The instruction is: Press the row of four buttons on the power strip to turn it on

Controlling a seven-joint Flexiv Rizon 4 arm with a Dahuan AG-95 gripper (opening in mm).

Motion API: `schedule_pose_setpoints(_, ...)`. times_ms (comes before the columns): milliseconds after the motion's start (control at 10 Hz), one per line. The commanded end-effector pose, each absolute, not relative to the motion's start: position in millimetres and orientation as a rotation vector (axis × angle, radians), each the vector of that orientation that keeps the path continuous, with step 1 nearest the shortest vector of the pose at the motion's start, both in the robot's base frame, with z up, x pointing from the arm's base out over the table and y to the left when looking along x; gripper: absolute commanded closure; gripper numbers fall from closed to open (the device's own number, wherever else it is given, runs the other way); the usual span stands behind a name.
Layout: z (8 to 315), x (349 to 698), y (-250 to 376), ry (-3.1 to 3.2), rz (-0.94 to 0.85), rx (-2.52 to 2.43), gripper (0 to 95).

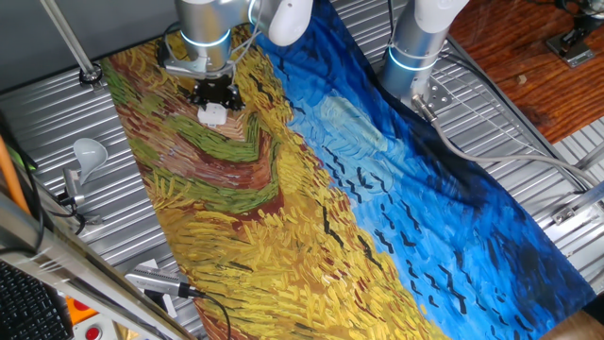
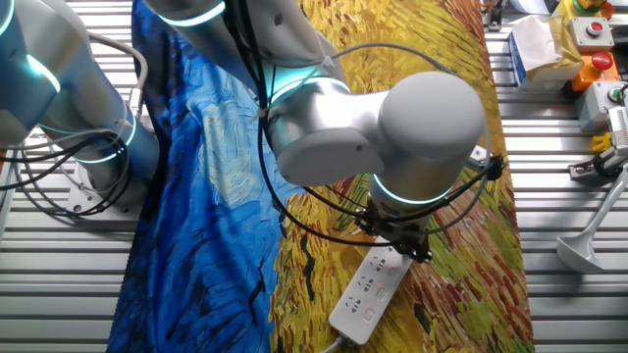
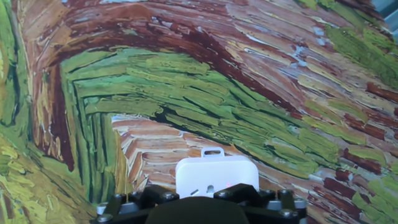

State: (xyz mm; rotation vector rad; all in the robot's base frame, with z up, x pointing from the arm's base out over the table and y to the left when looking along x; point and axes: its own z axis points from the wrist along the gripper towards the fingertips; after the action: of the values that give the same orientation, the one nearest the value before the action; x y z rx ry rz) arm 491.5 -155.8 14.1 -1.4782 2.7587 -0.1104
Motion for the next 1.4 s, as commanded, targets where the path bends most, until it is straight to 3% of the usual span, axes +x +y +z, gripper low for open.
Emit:
schedule_pose_setpoints(100, -10.8, 492.9, -156.2, 2.755, -0.118, -1.479, 19.0)
schedule_pose_setpoints(1400, -14.3, 499.4, -156.5, 2.748, -0.113, -1.473, 19.0)
